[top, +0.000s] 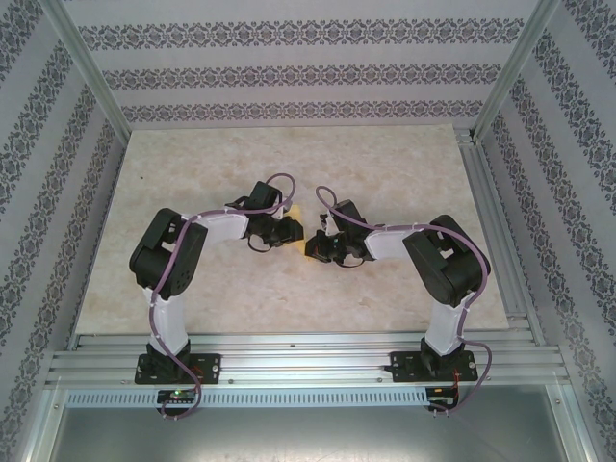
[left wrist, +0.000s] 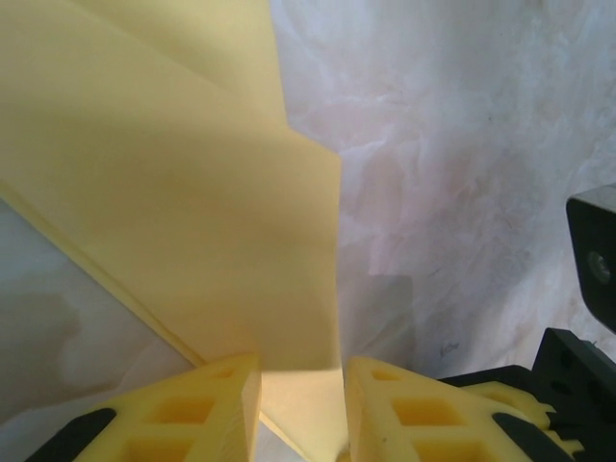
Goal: Fold a paper plane with a square sheet of paper (pick it up from the middle)
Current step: Fold the wing for the fifth time at the center of the table.
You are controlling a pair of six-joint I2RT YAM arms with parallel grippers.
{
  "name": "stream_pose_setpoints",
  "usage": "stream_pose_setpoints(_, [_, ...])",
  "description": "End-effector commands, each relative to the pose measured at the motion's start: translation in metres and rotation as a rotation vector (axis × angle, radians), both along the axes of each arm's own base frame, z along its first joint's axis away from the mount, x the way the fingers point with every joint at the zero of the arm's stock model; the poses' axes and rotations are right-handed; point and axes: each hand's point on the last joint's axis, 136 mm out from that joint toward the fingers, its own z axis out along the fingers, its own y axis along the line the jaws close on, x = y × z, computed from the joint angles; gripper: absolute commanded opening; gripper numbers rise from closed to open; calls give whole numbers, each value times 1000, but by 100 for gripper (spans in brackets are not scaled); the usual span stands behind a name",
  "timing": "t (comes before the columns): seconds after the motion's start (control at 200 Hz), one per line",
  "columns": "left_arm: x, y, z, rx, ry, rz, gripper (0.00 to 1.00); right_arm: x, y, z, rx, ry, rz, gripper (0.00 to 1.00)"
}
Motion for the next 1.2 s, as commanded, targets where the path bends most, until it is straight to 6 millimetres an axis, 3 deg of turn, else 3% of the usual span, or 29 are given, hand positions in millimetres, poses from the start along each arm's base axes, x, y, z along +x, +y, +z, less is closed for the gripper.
stream_pose_setpoints(0.0, [3, -4, -8, 30, 11, 8, 31, 8, -3, 10, 6, -39, -18, 10])
stream_pose_setpoints(0.45, [2, 4, -20, 89, 55, 31, 30, 13, -4, 30, -110, -169, 15, 16])
stream_pose_setpoints(0.734, [1, 5, -24, 105, 67, 34, 29, 7, 13, 16, -175, -150, 87, 10])
stream_pose_setpoints(1.194, [1, 7, -24, 113, 70, 39, 28, 2, -7, -12, -294, -88, 64, 9])
